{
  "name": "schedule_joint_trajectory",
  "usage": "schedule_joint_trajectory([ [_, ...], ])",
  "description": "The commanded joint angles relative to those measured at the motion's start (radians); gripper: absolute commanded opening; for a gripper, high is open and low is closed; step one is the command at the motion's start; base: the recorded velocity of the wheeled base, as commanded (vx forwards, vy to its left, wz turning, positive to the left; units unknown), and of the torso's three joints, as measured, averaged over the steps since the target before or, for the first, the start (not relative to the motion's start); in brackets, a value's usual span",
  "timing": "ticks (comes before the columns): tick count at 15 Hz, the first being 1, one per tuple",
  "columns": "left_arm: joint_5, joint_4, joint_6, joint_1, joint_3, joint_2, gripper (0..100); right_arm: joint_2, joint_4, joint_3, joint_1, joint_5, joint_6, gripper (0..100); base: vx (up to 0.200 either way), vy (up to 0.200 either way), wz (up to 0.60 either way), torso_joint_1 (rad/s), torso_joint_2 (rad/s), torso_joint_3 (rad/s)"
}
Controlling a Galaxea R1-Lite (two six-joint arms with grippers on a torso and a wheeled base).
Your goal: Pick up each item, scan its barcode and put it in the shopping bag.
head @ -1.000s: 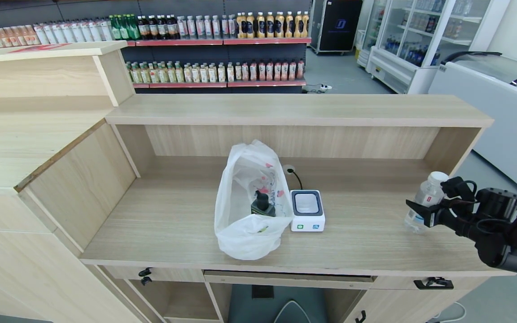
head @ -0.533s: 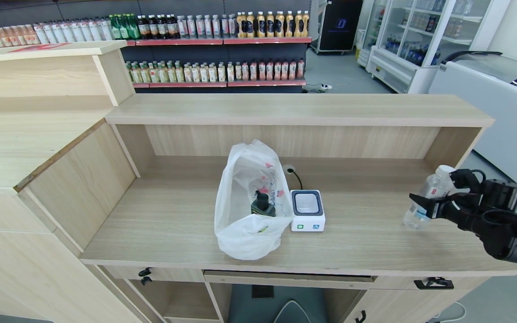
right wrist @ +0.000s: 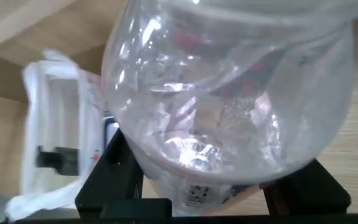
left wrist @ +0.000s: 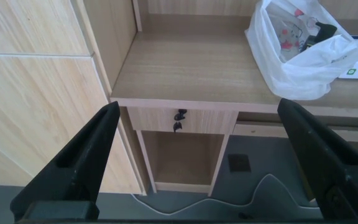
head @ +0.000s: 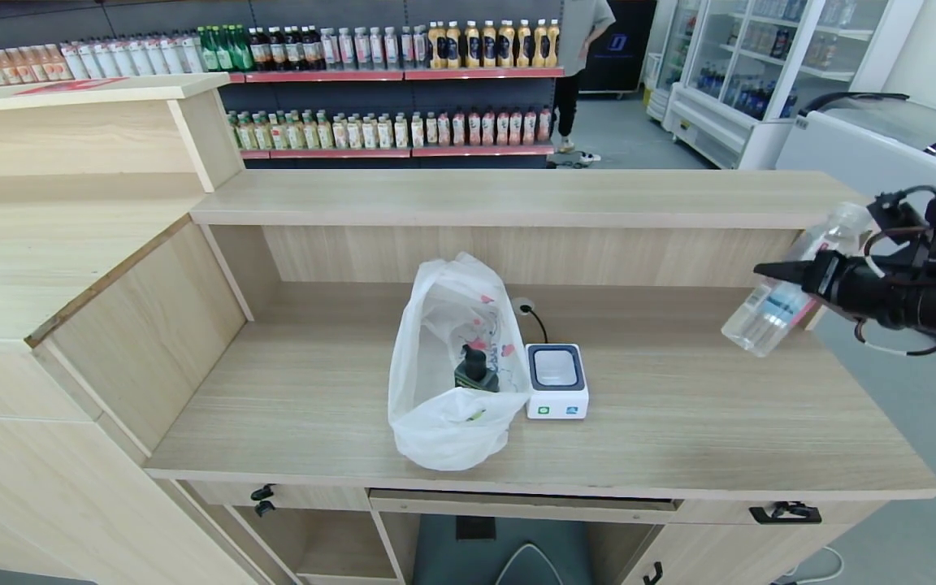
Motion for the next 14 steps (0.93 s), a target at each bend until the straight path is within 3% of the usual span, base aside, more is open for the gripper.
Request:
schedule_joint_trajectory([
  [1, 0.000, 0.000, 0.000, 0.000, 0.000, 0.000, 100, -0.255, 0.197, -0.124, 0.160, 0.040, 0.116, 0, 0.000, 0.000, 0.00, 0.000, 0.00, 0.000],
  [6, 0.000, 0.000, 0.000, 0.000, 0.001, 0.000, 100, -0.406, 0.334, -0.115, 0.381, 0.034, 0.123, 0, 0.000, 0.000, 0.00, 0.000, 0.00, 0.000],
  [14, 0.000, 0.000, 0.000, 0.000, 0.000, 0.000, 100, -0.627, 0.427, -0.005, 0.550, 0.061, 0.126, 0, 0.000, 0.000, 0.00, 0.000, 0.00, 0.000],
])
